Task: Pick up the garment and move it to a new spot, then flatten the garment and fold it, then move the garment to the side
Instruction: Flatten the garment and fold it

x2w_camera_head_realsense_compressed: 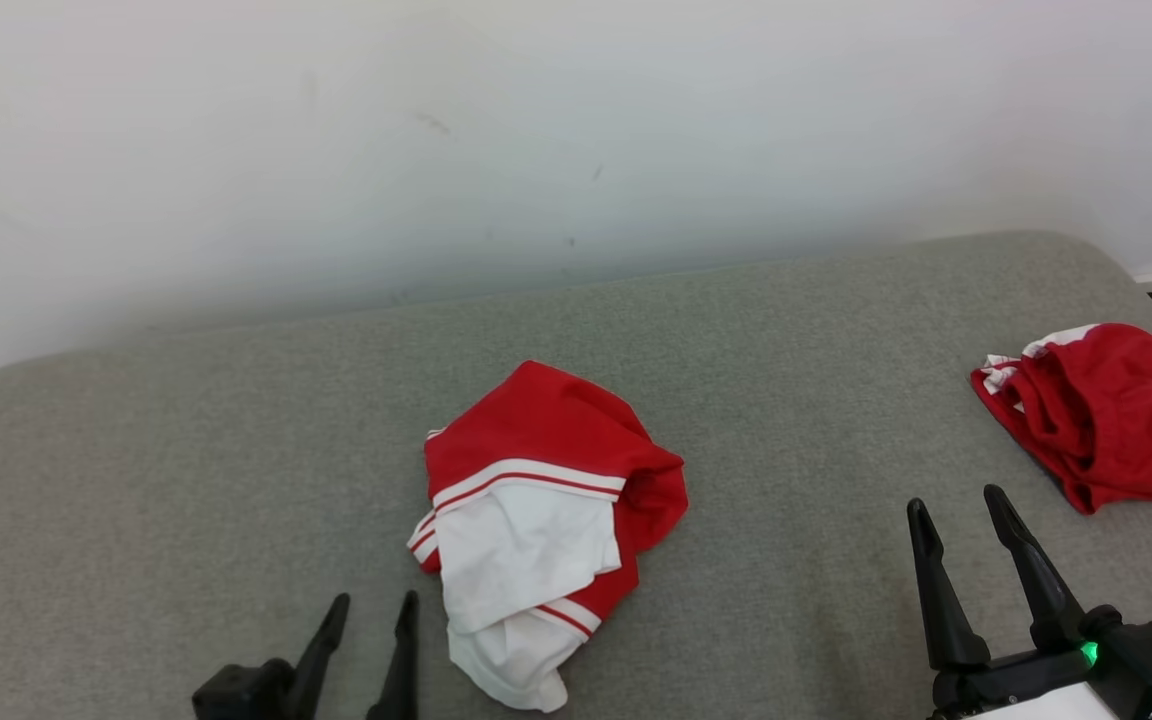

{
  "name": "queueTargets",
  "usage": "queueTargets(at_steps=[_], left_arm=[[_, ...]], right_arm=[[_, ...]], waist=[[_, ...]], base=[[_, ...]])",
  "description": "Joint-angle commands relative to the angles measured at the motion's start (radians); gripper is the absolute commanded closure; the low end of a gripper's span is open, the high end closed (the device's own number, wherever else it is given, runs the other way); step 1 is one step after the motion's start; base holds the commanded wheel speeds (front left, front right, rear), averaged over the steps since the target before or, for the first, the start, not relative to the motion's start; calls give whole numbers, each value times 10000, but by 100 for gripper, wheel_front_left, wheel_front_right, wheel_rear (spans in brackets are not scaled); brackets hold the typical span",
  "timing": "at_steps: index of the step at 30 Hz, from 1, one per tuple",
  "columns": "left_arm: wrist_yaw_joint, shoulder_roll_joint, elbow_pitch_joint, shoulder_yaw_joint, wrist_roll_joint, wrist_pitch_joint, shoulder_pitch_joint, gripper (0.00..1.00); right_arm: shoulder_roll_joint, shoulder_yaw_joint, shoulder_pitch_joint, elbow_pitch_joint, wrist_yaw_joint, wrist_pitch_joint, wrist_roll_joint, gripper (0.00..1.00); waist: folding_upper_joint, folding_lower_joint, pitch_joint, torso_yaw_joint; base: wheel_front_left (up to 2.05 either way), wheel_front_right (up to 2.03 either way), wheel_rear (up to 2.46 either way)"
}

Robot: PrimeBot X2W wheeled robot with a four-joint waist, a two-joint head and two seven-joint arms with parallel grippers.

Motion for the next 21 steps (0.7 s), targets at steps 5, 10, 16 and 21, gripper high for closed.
queueTargets(at_steps=[5,10,16,21], left_arm=[[-138,42,911,-364,-294,449,-573,0],[-234,125,1640,-601,-417,730,-1178,0],[-302,228,2261,-686,-745,814,-1820,0],[-340,361,2648,-766,-886,795,-2241,62]], right_arm=[[15,69,-257,-23,-24,8,49,0],[93,75,-413,-53,-24,8,34,0],[178,73,-572,-46,-24,8,74,0],[241,75,-605,-16,-23,8,64,0]], waist=[[0,0,270,-315],[0,0,518,-594],[0,0,751,-895],[0,0,841,-1001]], base=[[0,0,0],[0,0,0],[0,0,0],[0,0,0]])
